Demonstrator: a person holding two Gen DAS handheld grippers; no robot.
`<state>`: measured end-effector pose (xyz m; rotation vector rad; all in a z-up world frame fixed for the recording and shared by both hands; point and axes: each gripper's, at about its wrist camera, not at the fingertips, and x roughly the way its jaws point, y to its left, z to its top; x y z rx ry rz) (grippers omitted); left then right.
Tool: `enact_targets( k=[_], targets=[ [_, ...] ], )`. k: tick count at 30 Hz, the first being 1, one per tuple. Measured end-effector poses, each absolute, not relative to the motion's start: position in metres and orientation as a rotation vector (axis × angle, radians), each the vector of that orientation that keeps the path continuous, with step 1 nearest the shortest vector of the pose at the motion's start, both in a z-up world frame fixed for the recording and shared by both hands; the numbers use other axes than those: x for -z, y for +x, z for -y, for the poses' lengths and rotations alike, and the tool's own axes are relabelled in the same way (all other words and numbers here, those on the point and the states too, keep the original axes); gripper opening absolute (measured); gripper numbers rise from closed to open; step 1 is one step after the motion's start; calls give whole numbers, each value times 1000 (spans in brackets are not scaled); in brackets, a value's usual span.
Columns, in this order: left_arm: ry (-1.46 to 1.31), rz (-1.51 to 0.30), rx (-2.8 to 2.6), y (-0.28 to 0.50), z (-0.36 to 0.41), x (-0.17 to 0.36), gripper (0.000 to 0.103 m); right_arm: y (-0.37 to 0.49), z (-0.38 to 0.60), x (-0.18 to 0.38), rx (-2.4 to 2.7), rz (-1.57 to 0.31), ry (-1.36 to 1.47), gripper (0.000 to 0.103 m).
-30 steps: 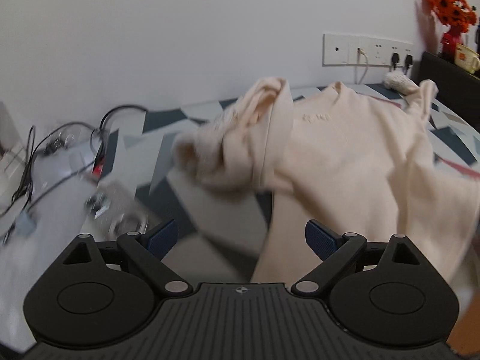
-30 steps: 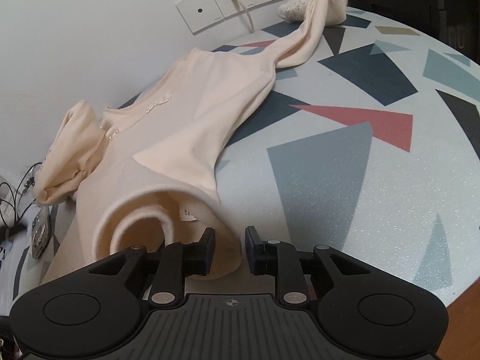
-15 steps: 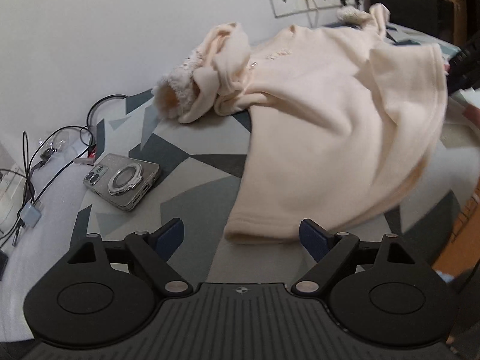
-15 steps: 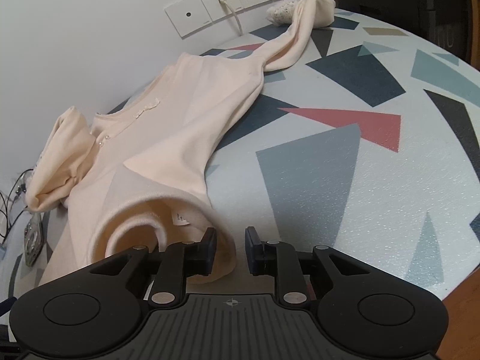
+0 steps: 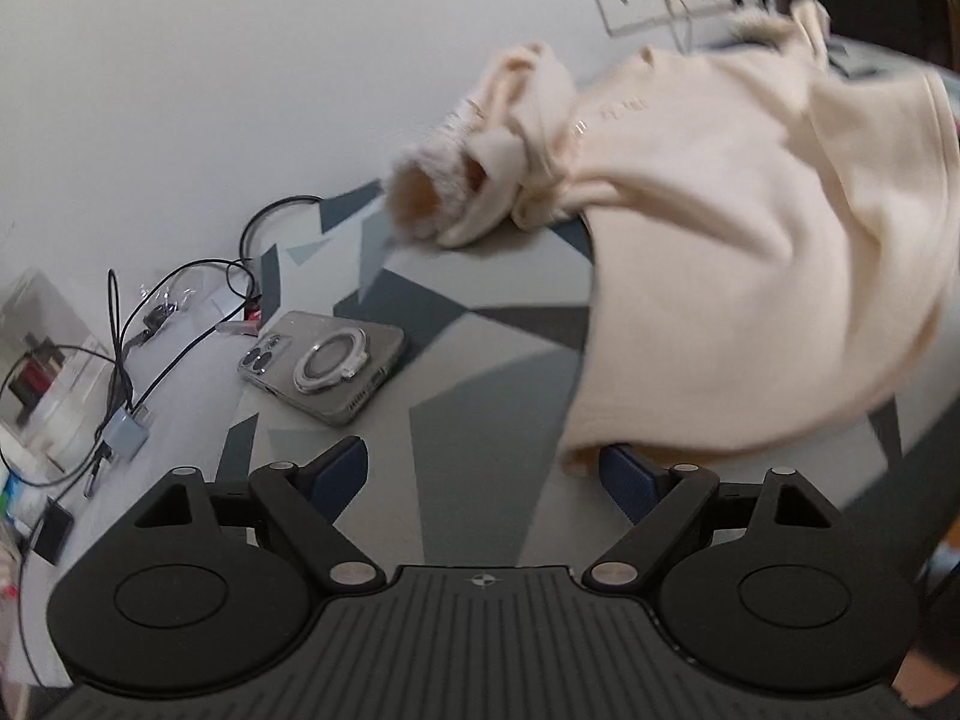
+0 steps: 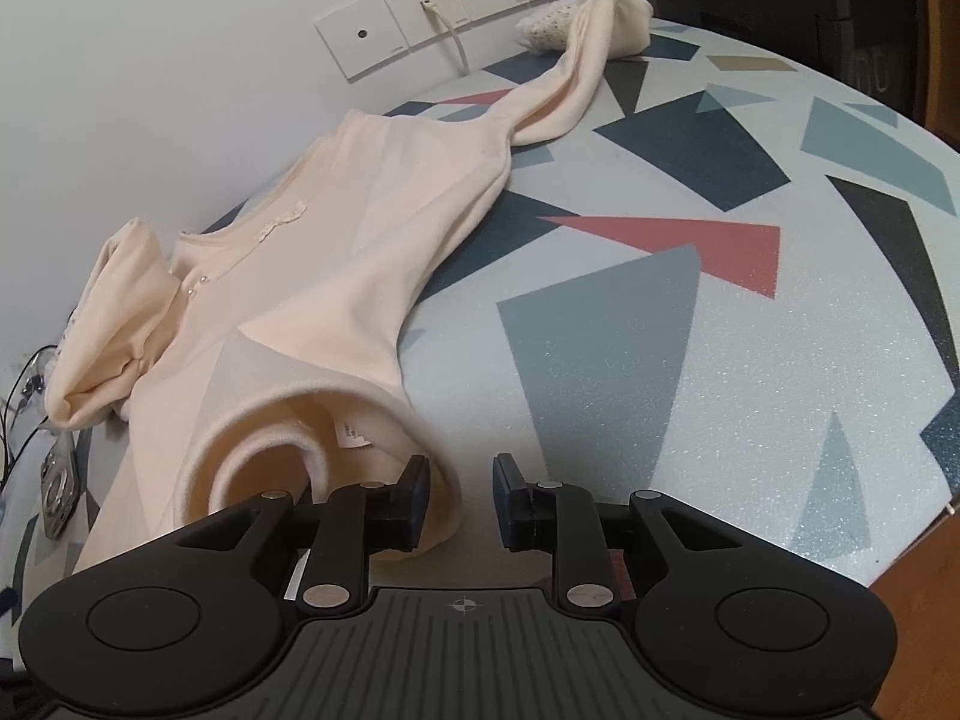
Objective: Fold clothes
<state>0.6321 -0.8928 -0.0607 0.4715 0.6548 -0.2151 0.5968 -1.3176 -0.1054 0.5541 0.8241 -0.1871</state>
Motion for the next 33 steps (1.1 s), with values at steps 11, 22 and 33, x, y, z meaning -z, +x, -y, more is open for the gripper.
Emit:
enact_targets(
  k=[11,22,33],
  targets=[
    [315,-662,289,651,921,73,63,600,1318,106,204,-812,526,29],
    [132,-479,78,628,897,-14,8,599,1348,58,342,-566,402,3],
    [138,-741,87,617,915,48,15,575,1374,82,369,-607,374,16]
  ],
)
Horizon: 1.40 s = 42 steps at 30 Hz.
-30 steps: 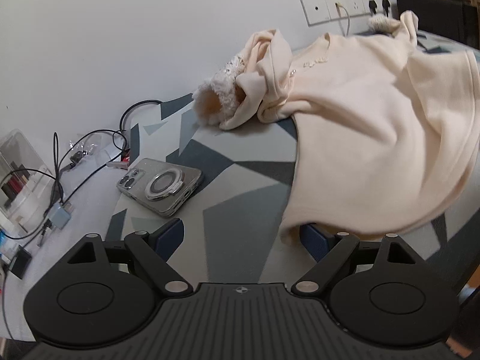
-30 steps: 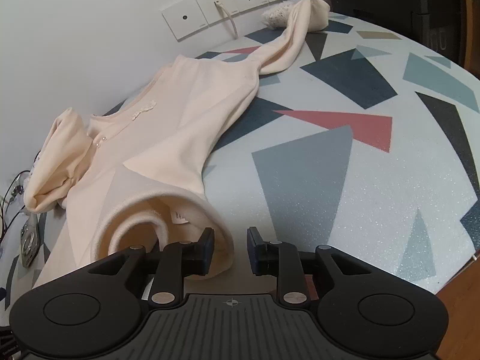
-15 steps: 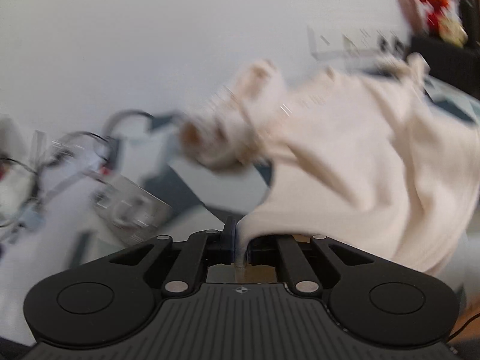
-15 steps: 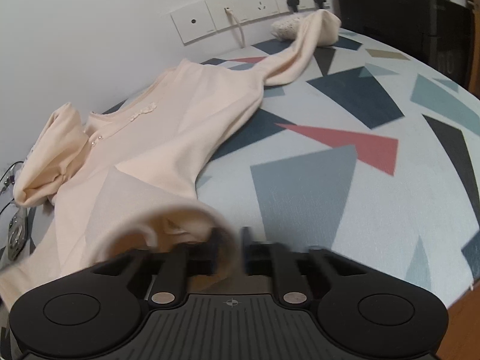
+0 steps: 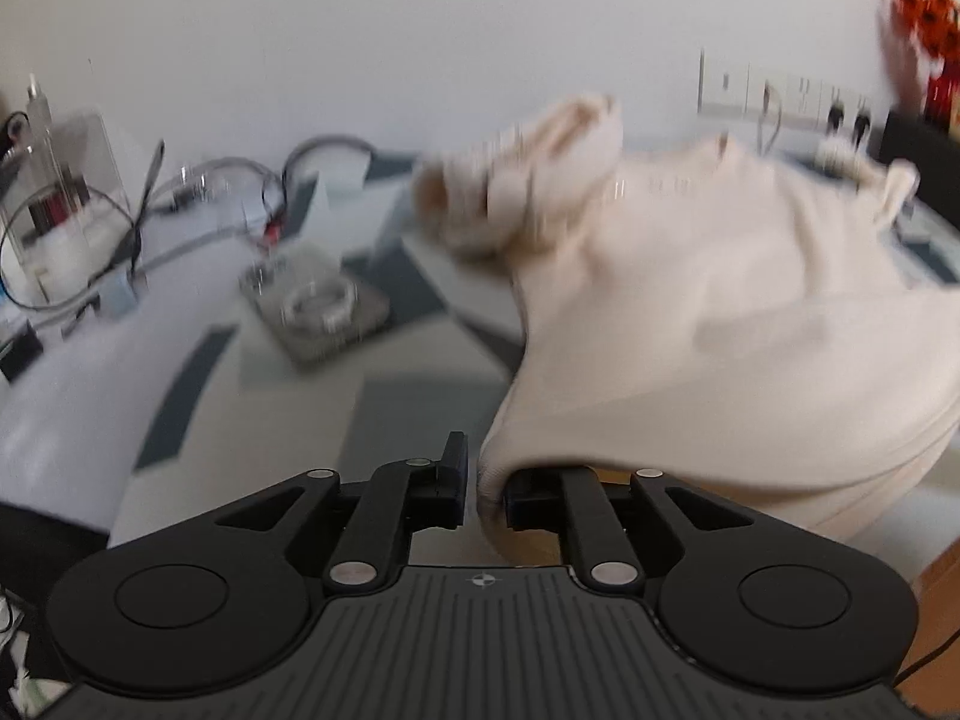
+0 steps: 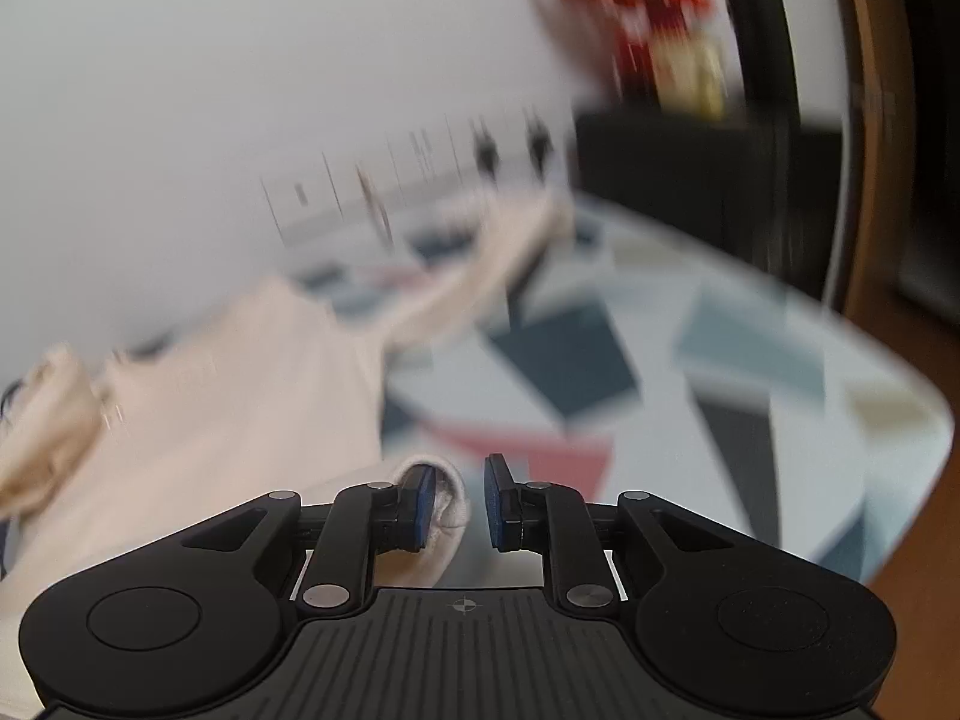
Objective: Fold clothes
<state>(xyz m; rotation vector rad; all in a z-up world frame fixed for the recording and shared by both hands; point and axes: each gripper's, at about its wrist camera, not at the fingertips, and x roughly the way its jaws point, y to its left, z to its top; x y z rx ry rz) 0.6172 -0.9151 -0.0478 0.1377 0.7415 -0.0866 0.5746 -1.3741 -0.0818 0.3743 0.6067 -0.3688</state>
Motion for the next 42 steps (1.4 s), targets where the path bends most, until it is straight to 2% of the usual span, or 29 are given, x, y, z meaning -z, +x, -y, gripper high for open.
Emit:
enact_targets(
  k=[1,4,5,11,15,17,18,19,20,21,22,23,25,26,27,29,36,38,42],
  targets=[
    [151,-752,80,618,915,52,18,573,1372,91,371,-627,375,17],
    [178,-769,56,618,915,58,49,568,1365,106,351,-651,336,21],
    [184,-771,50,618,915,60,53,568,1366,109,336,-663,337,25],
    [214,-778,51,617,922,64,57,571,1365,118,225,-702,324,31],
    [208,-777,49,620,926,65,65,572,1368,120,211,-670,331,32],
    [203,-782,57,623,928,64,65,577,1374,118,224,-640,358,38],
    [195,-784,66,624,929,63,60,579,1377,116,233,-620,376,41],
    [178,-785,85,625,929,60,28,582,1380,114,237,-600,395,41],
    [158,-784,104,626,929,57,11,584,1383,111,226,-579,418,40],
    [146,-779,111,626,929,54,8,586,1386,107,210,-560,440,24],
    [146,-767,98,626,929,51,8,587,1388,102,177,-545,457,10],
    [143,-758,89,626,930,48,8,586,1388,96,150,-522,465,7],
    [128,-773,80,629,928,48,8,586,1387,87,94,-493,473,7],
    [127,-786,74,631,927,50,9,587,1386,84,67,-492,471,12],
    [129,-796,70,632,927,53,9,590,1384,84,49,-516,458,26],
    [133,-804,63,632,928,56,10,593,1381,89,42,-552,439,33],
    [137,-827,50,632,930,61,15,590,1385,115,96,-629,481,34],
    [143,-827,46,633,930,61,20,588,1389,121,113,-637,505,34],
    [146,-828,36,635,930,60,42,592,1404,124,150,-612,584,34]
  ],
)
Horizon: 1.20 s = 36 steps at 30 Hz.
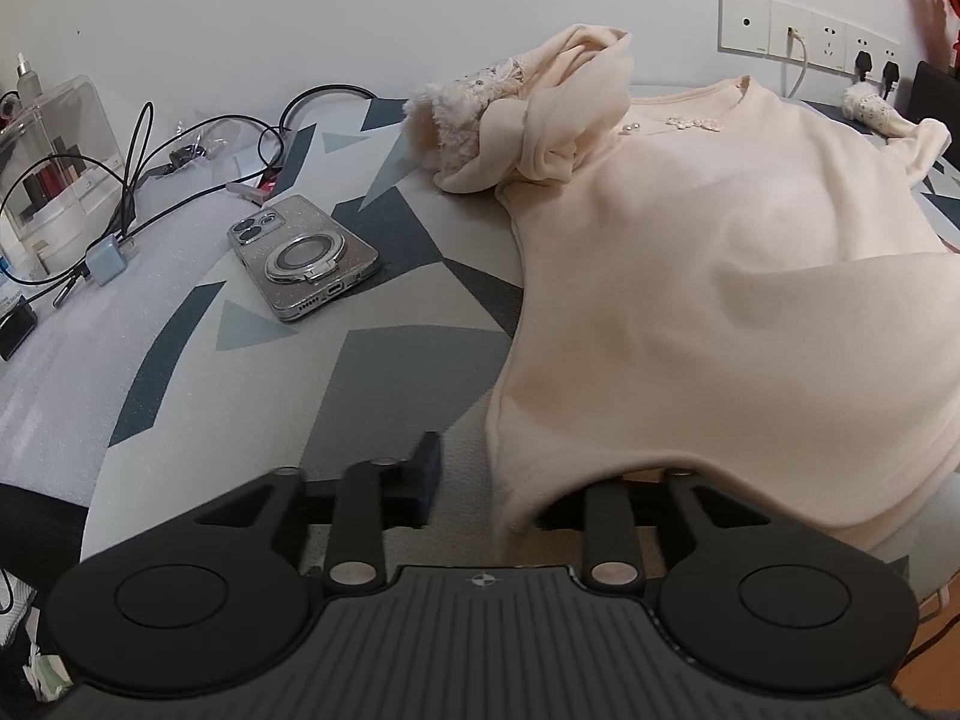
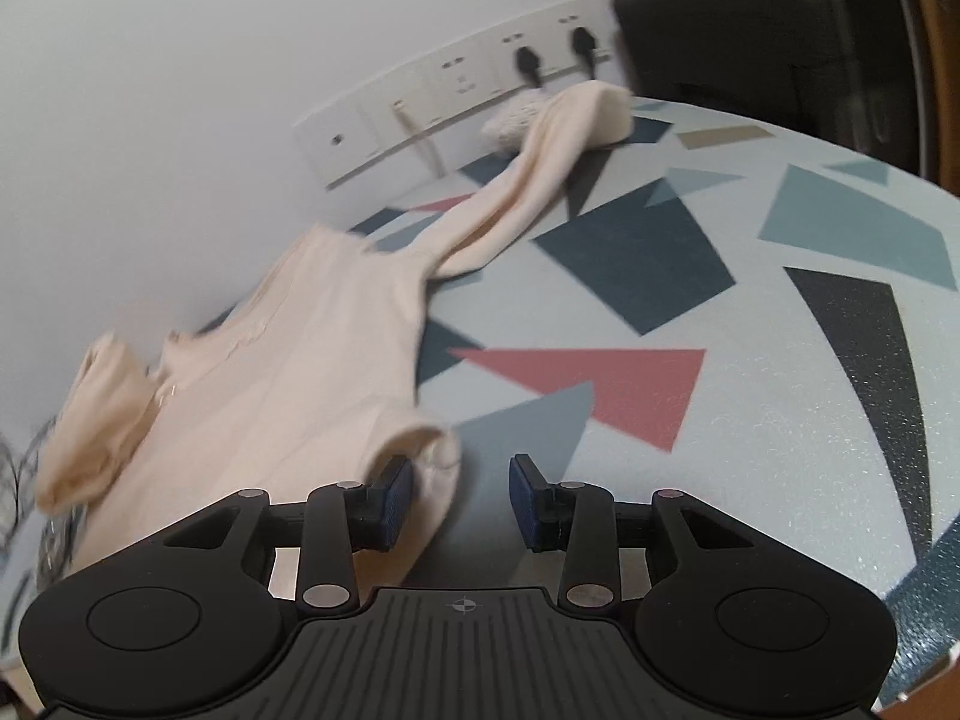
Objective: Fold clothes
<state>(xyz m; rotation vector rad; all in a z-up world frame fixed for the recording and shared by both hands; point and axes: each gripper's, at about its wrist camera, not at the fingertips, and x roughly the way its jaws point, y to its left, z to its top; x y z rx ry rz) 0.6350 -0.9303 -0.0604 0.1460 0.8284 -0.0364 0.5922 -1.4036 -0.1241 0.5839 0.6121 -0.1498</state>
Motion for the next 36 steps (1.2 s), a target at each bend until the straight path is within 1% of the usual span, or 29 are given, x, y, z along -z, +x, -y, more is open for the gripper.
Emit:
enact_targets(
  k=[2,3,4,5,6,7,8,9,11,14,16,17,19,21,22,23,24,25,26,27,28,29,30,31,32,33,34,35,36],
  targets=[
    [144,-835,35,637,931,61,58,600,1403,125,116,-617,606,34],
    [144,-842,35,638,932,60,70,604,1402,126,89,-624,616,33],
    [143,-850,35,640,933,60,71,608,1400,126,63,-632,624,33],
    [143,-856,45,641,933,60,69,611,1396,126,37,-644,626,31],
    [143,-858,74,641,933,59,53,614,1393,125,11,-656,628,28],
    [143,-857,102,641,933,57,19,617,1390,124,-7,-664,629,23],
    [137,-854,115,640,932,55,8,617,1391,119,3,-660,630,9],
    [124,-843,115,639,930,51,8,616,1393,114,18,-648,632,3],
    [92,-817,119,635,926,42,8,604,1403,89,122,-559,623,3],
    [36,-765,151,628,924,25,9,567,1409,34,270,-366,502,3],
    [31,-764,167,624,926,20,9,540,1402,13,313,-319,411,3],
    [36,-776,165,624,927,22,9,528,1397,10,324,-327,374,3],
    [45,-802,161,625,928,26,9,512,1387,23,334,-423,325,4],
    [50,-842,147,627,925,36,11,509,1384,56,337,-582,346,7],
    [50,-860,142,628,924,41,12,511,1385,73,333,-662,374,7],
    [50,-870,142,628,923,45,12,514,1387,87,326,-711,415,8],
    [60,-874,141,628,923,47,16,515,1389,100,326,-742,449,9],
    [77,-878,135,628,924,49,26,516,1390,109,337,-757,463,11],
    [92,-882,130,627,924,50,32,517,1391,114,339,-755,466,15],
    [103,-884,130,626,925,52,41,517,1391,115,333,-733,458,20],
    [114,-885,131,624,926,54,42,518,1391,115,333,-723,444,24],
    [122,-887,134,623,926,55,42,520,1390,115,328,-718,432,31],
    [121,-884,141,622,927,57,42,522,1389,117,316,-714,426,34],
    [116,-876,147,621,927,57,40,523,1387,118,307,-712,416,33],
    [112,-869,152,620,927,58,36,525,1384,117,302,-710,392,33],
    [106,-862,157,618,926,57,14,527,1382,117,298,-709,368,25],
    [100,-859,161,617,926,54,8,528,1381,115,296,-706,355,16],
    [92,-848,161,616,925,50,8,527,1384,110,301,-699,382,6],
    [79,-819,157,613,924,43,8,525,1386,104,306,-691,408,5]
  ],
)
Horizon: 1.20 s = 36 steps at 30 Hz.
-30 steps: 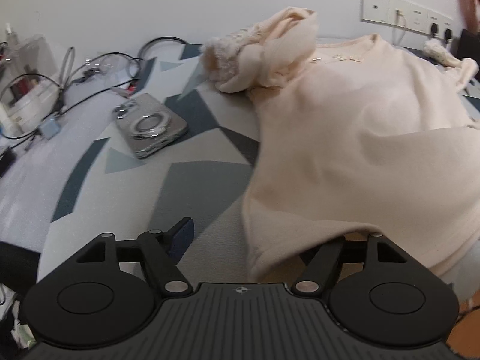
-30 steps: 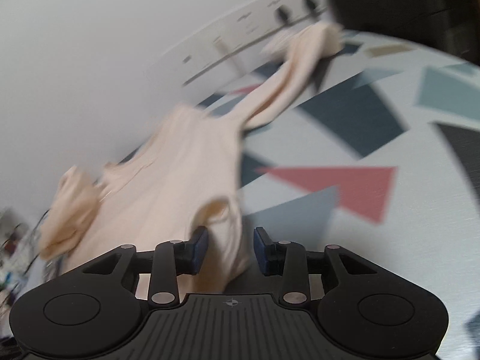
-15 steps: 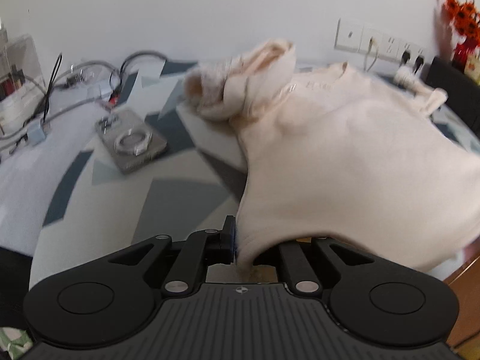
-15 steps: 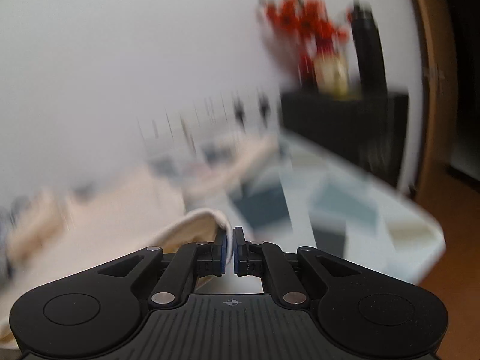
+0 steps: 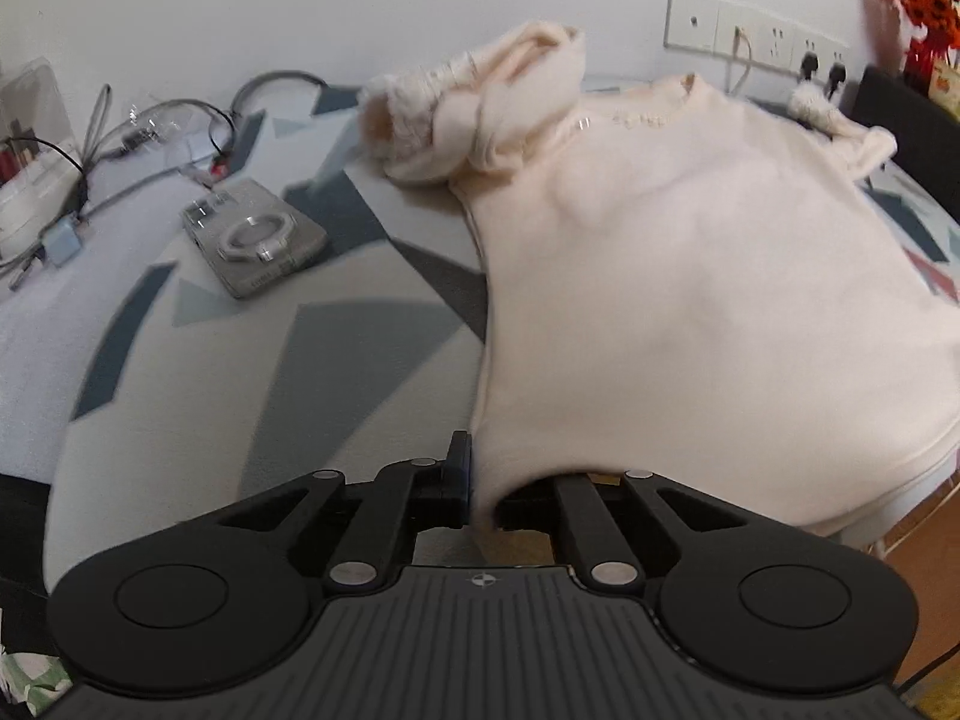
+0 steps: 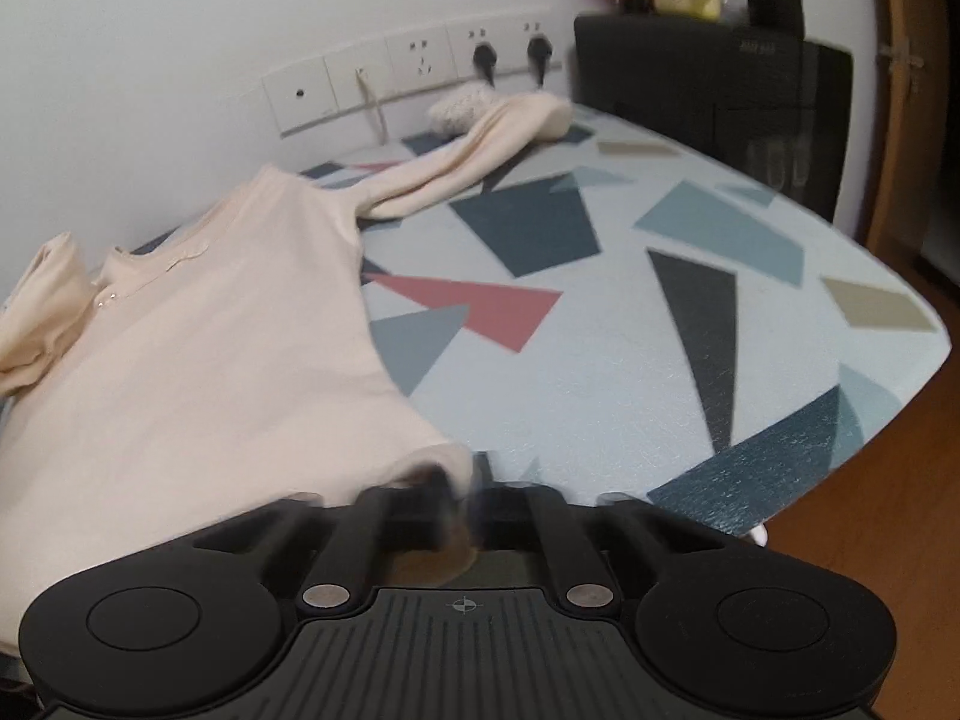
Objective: Fold clothes
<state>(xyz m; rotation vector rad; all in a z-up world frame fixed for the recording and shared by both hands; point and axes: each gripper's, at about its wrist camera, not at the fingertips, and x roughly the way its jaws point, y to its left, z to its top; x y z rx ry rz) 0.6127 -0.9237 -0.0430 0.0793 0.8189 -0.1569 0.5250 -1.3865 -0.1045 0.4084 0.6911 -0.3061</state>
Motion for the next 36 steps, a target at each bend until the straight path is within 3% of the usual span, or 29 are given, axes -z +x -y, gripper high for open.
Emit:
enact_targets(
  k=[4,7,12,17,20,23,26,30,36],
  targets=[
    [8,-723,150,598,916,11,8,505,1406,59,316,-525,604,5],
    [-66,-804,152,607,912,18,8,505,1407,37,300,-509,567,6],
    [-159,-914,114,633,910,40,8,537,1410,57,318,-703,534,6],
    [-79,-792,87,716,927,0,7,620,1416,55,324,-759,469,5],
    [-42,-559,63,765,938,-85,7,682,1427,-7,312,-605,469,5],
    [-87,-288,63,763,928,-187,7,699,1423,-111,242,-237,449,5],
    [-110,-203,125,738,919,-229,7,684,1416,-174,184,-26,446,5],
    [-74,-295,169,708,915,-193,8,657,1421,-163,160,-59,485,5],
    [-42,-704,197,674,925,-43,8,617,1426,-42,262,-399,484,5]
  ],
)
